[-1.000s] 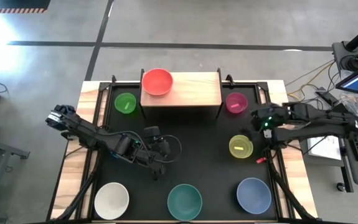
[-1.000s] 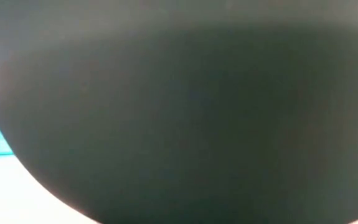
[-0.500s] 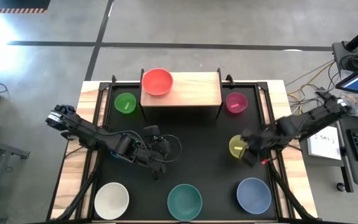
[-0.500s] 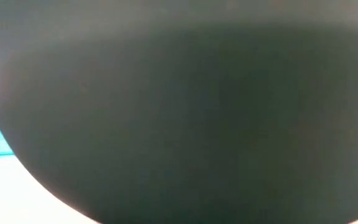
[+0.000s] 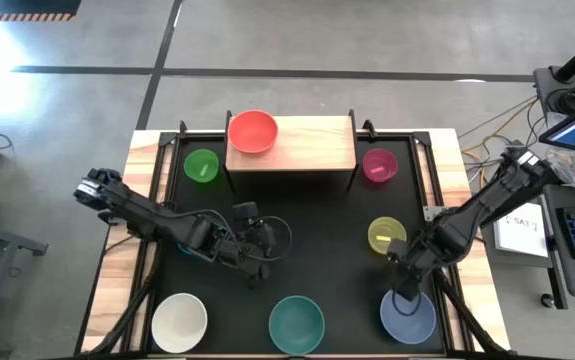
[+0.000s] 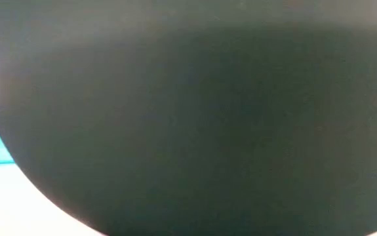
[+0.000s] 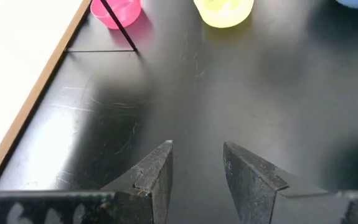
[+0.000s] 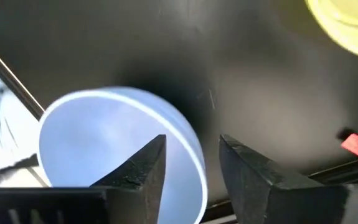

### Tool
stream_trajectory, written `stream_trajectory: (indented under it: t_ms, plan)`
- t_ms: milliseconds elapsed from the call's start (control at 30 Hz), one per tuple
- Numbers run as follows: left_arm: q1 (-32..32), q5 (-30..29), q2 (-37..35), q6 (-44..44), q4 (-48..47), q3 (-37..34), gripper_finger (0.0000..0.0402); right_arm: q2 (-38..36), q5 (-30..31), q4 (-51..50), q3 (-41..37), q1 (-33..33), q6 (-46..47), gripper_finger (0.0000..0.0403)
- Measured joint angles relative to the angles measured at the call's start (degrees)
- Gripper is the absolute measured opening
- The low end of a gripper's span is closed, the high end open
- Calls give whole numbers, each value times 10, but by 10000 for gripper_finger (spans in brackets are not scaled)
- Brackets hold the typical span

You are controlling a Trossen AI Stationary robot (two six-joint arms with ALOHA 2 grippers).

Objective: Place and stack bowls onto a shelf
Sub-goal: Stack the large blue bowl on top of the orange bowl on the shelf

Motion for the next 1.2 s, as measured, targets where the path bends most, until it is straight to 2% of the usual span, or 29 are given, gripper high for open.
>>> stream_trajectory:
  t_ms: [200, 433, 600, 833, 1067, 1200]
  plan:
    - [0, 3, 19, 0, 17, 0, 123, 45, -7, -3, 37, 21, -40, 163]
    - [-2, 10, 31, 0, 39, 0, 123, 112, -4, -47, 67, 23, -144, 165]
    - [-7, 12, 31, 0, 40, 0, 123, 156, -7, -48, 68, 23, -202, 158]
    - [-11, 13, 31, 0, 40, 0, 123, 202, -8, -43, 68, 23, -226, 150]
    - [-18, 13, 31, 0, 40, 0, 123, 218, -8, -5, 68, 23, -249, 134]
    - [-20, 13, 31, 0, 40, 0, 123, 222, -8, 19, 68, 23, -245, 111]
